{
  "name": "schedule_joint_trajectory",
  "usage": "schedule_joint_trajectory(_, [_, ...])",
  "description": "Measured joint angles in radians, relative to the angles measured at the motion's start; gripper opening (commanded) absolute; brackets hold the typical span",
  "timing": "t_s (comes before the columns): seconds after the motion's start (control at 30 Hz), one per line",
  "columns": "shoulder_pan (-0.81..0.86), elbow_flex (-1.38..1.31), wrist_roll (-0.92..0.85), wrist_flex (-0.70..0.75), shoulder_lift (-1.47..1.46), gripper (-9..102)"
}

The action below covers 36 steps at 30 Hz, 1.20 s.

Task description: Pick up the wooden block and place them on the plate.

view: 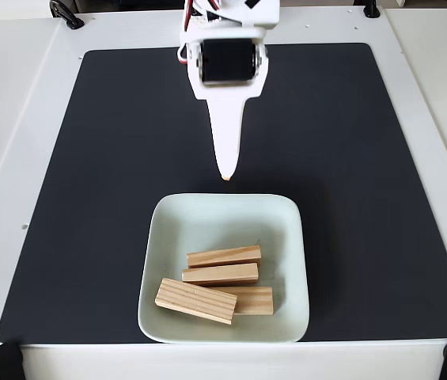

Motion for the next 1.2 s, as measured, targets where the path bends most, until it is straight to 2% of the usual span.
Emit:
schedule_joint_trajectory(0.1, [-0.012,0.218,0.0,-0.133,0.19,-1])
schedule_joint_trajectory(0.33, [-0.048,0.885,0.0,-0.577,0.747,-1])
schedule_joint_trajectory(0.43, [-0.054,1.137,0.015,-0.715,0.986,-1])
schedule_joint_trajectory(0.67, [0.0,1.488,0.196,-0.853,1.48,0])
schedule_joint_trajectory(0.97, [0.043,1.807,0.215,-0.988,1.976,0])
schedule_joint_trajectory(1.2, [0.034,1.95,0.123,-0.996,2.037,0])
